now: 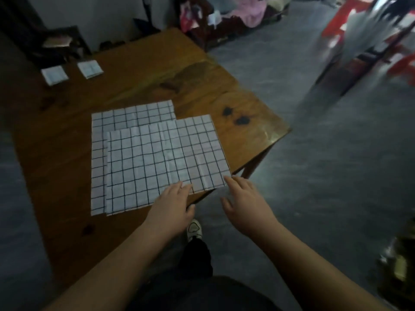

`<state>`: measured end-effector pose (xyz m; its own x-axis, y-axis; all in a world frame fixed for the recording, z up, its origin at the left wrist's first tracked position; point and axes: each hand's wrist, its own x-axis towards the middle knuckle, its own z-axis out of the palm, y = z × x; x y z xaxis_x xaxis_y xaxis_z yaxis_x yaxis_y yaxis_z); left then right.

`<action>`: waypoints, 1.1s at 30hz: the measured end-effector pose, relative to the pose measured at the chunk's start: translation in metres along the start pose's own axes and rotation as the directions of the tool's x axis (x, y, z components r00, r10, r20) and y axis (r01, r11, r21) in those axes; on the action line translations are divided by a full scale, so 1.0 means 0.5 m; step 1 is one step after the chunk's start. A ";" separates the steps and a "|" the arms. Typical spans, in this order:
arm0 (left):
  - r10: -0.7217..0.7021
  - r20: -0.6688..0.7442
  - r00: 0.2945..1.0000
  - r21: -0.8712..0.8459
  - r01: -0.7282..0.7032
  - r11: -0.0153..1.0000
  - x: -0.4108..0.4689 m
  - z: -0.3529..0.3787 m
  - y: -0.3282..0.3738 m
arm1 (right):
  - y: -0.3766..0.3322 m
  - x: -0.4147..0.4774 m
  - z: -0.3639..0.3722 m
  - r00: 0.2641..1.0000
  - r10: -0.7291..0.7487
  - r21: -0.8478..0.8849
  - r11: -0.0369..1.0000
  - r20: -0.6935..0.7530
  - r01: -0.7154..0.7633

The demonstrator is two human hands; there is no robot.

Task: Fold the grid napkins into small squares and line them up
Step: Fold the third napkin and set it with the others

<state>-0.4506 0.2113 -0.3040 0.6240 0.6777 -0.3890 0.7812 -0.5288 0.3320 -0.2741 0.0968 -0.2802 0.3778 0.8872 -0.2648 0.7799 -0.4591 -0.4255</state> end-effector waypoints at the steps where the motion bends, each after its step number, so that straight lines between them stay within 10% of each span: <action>1: -0.021 -0.002 1.000 -0.013 0.021 1.000 0.029 -0.003 -0.011 | -0.006 0.044 -0.003 1.000 -0.023 -0.017 1.000 0.018 0.023; 16: -0.324 0.052 0.945 -0.163 0.328 0.930 0.287 -0.031 -0.090 | -0.038 0.550 0.003 0.890 -0.213 -0.175 0.937 0.403 0.303; 28: -0.649 0.175 0.740 -0.284 0.669 0.687 0.386 0.035 0.031 | 0.036 0.781 0.022 0.592 -0.473 -0.187 0.656 0.653 0.731; 33: -0.703 0.142 0.697 -0.265 0.711 0.651 0.427 0.035 0.047 | 0.088 0.802 -0.006 0.598 -0.487 -0.241 0.611 0.637 0.754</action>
<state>-0.2984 0.3345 -0.3944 -0.1116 0.7713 -0.6266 0.9472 0.2733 0.1676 -0.0868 0.4328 -0.4024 -0.4718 0.7248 -0.5020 0.8815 0.3999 -0.2511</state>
